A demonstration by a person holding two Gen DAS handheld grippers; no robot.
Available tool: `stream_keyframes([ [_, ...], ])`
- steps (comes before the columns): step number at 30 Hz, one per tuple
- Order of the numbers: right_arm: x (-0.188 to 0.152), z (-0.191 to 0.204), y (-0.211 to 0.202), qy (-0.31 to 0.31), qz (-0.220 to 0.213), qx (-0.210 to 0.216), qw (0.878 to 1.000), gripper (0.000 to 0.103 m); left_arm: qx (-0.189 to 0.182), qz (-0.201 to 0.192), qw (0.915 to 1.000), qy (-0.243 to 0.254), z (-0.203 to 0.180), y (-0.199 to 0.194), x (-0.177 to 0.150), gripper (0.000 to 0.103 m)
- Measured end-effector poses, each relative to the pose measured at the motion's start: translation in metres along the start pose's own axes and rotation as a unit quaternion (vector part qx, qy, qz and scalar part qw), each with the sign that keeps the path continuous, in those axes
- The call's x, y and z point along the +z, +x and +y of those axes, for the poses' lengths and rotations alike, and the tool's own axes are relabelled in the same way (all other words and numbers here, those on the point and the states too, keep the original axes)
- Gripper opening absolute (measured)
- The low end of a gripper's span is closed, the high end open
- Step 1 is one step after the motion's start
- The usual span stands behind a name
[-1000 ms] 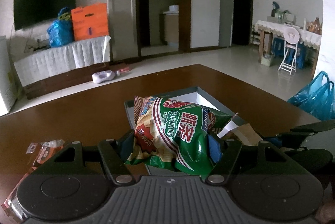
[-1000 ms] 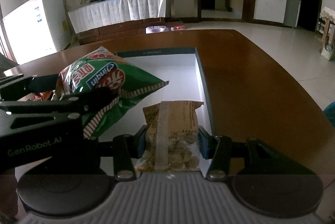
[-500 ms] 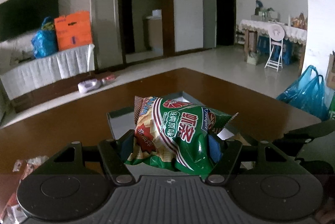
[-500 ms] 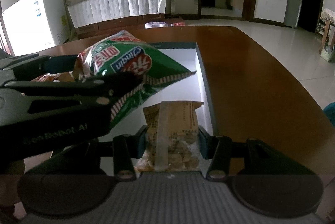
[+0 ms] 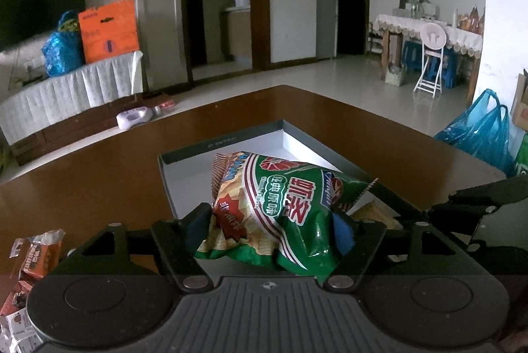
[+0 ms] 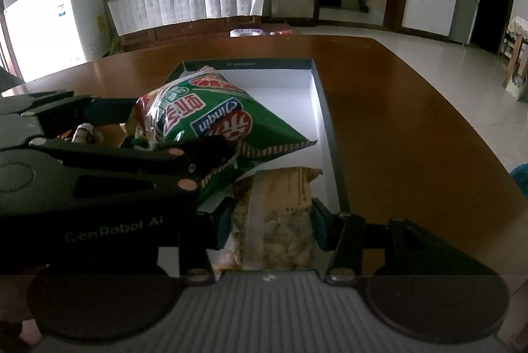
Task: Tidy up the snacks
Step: 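Open left tool to drop chip bag while right tool releases nut bag into box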
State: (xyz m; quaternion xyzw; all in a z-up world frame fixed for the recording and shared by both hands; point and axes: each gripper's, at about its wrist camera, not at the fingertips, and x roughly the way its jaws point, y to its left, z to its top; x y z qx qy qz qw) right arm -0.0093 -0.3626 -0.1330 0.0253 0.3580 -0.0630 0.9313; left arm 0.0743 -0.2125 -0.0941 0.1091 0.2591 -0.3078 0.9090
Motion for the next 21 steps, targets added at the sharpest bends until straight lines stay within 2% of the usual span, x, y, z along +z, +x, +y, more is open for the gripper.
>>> stream_keyframes([
  [4,-0.003,0.001,0.002,-0.007,0.001,-0.003,1.0,0.049,0.002,0.001,1.0,0.0,0.001,-0.002,0.001,0.082],
  [6,-0.002,0.001,0.003,-0.01,0.002,-0.004,1.0,0.049,0.006,-0.003,1.0,0.003,0.0,-0.005,0.001,0.088],
  [9,-0.003,0.004,0.001,-0.014,0.002,-0.004,1.0,0.05,0.015,-0.018,0.9997,0.011,0.0,-0.011,-0.001,0.097],
  [11,-0.002,0.005,0.0,-0.017,0.0,-0.005,1.0,0.052,0.019,-0.032,0.9991,0.019,-0.002,-0.016,-0.001,0.1],
  [15,-0.004,0.009,-0.007,-0.033,-0.015,-0.009,0.999,0.062,0.023,-0.039,0.9986,0.027,0.0,-0.025,-0.001,0.102],
  [21,-0.002,0.013,-0.017,-0.043,-0.031,-0.008,0.999,0.067,0.032,-0.041,0.9985,0.016,0.011,-0.04,-0.003,0.103],
])
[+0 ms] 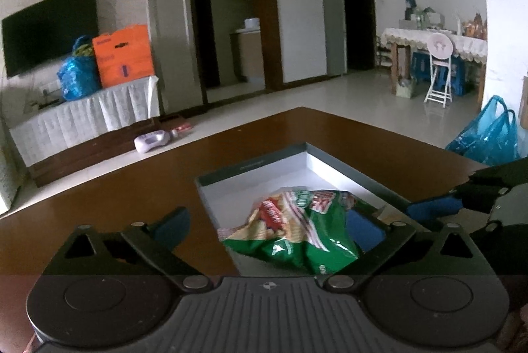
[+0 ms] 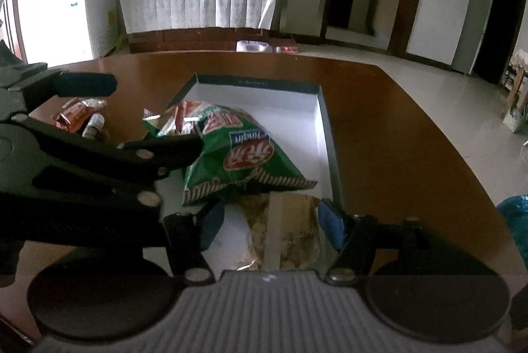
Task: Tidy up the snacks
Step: 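Open left tool to drop chip bag while right tool releases nut bag into box, then move both open tools back from the box to the snack pile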
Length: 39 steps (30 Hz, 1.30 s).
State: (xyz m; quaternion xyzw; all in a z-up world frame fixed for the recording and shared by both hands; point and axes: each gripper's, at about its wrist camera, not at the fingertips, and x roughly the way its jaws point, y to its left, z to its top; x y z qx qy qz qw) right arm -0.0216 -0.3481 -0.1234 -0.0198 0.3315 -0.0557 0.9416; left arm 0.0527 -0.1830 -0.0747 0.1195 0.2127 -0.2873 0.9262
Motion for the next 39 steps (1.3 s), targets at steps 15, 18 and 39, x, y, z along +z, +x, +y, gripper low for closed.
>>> stream_keyframes([
  [15,0.015,-0.009,-0.029,0.068,-0.038,0.055,0.995,0.07,0.036,0.013,0.9973,-0.062,0.046,-0.036,0.0,0.103],
  [18,0.02,-0.002,-0.032,0.069,-0.041,0.058,0.995,0.07,0.048,0.022,0.9963,-0.068,0.055,-0.041,-0.001,0.103],
  [39,0.048,0.062,-0.052,0.032,-0.056,0.098,0.993,0.07,0.117,0.046,0.9866,-0.104,0.107,-0.082,-0.018,0.103],
])
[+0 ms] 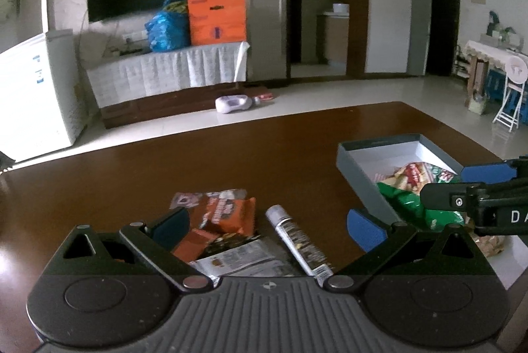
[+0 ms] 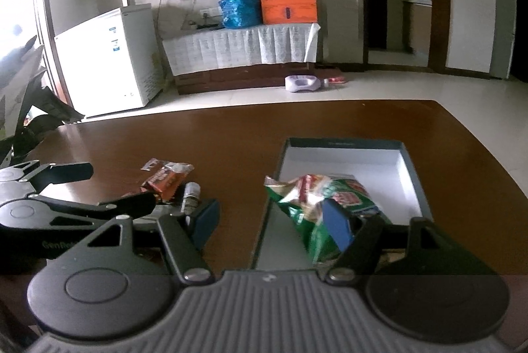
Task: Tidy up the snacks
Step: 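Move both open tools back from the box to the snack pile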
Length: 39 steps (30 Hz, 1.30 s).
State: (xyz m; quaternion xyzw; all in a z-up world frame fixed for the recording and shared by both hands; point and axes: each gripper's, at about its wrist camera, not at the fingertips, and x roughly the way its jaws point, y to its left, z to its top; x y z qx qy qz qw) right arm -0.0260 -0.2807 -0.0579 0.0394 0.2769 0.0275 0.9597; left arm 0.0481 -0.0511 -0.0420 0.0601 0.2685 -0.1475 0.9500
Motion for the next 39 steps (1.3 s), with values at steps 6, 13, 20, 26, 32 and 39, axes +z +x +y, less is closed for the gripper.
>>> stream_keyframes([
  [6,0.005,0.018,0.003,-0.008,0.002,0.011,1.0,0.074,0.017,0.004,0.9998,-0.013,0.015,-0.007,-0.003,0.103],
  [13,0.01,0.039,0.006,-0.018,0.001,0.023,1.0,0.077,0.027,0.007,0.9995,-0.016,0.024,-0.014,-0.004,0.103],
  [20,0.011,0.051,0.01,-0.026,0.005,0.033,0.999,0.077,0.035,0.013,0.9992,-0.015,0.033,-0.02,-0.009,0.103],
  [26,0.01,0.059,0.014,-0.031,0.012,0.04,0.999,0.077,0.041,0.023,0.9988,-0.013,0.041,-0.024,-0.018,0.103],
  [32,0.005,0.066,0.018,-0.044,0.026,0.057,0.997,0.077,0.038,0.033,0.9986,-0.015,0.045,-0.022,-0.024,0.103],
  [39,0.0,0.071,0.028,-0.058,0.035,0.053,0.996,0.077,0.039,0.039,0.9984,-0.013,0.043,-0.013,-0.026,0.102],
])
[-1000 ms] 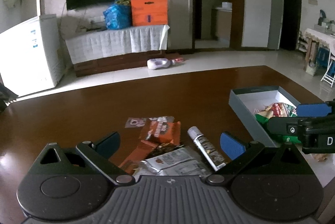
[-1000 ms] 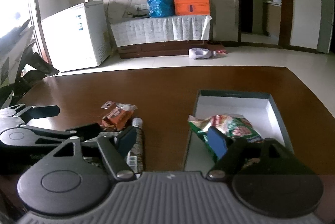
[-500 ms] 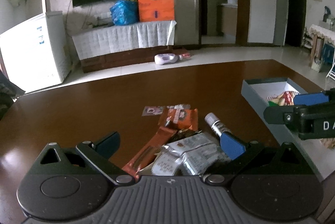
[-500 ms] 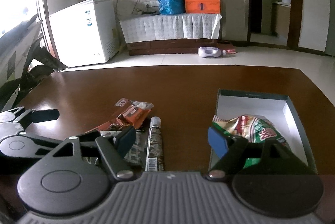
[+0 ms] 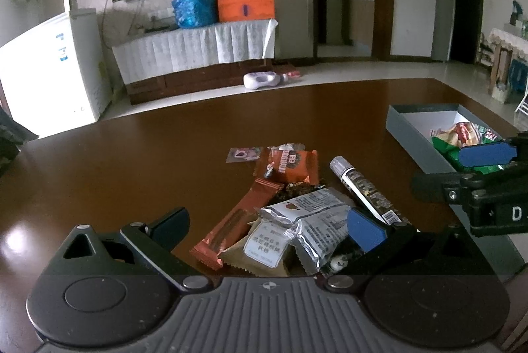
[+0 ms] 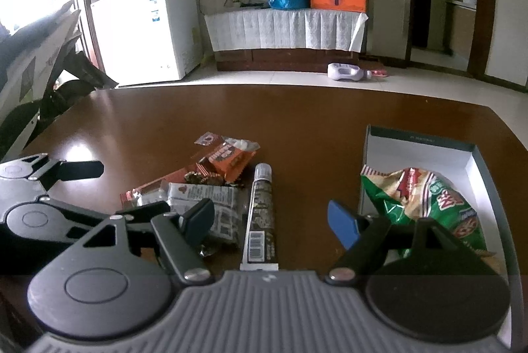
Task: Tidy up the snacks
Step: 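Move both open tools back from the box to the snack pile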
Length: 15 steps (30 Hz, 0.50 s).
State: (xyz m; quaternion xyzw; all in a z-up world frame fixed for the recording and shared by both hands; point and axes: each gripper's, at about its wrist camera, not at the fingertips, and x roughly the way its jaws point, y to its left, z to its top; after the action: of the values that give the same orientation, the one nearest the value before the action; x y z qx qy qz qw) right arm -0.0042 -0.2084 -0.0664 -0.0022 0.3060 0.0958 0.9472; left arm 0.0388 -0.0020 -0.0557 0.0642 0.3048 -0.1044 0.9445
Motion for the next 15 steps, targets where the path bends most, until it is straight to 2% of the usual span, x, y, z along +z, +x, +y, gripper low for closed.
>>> stream_keyframes([
  [9,-0.001,0.002,0.008,-0.002,0.005,0.0,1.0,0.077,0.018,0.002,0.9997,-0.018,0.013,0.007,0.001,0.102],
  [15,0.002,0.008,0.016,-0.002,0.006,0.001,1.0,0.077,0.056,-0.001,0.9984,-0.005,0.022,0.006,0.005,0.102],
])
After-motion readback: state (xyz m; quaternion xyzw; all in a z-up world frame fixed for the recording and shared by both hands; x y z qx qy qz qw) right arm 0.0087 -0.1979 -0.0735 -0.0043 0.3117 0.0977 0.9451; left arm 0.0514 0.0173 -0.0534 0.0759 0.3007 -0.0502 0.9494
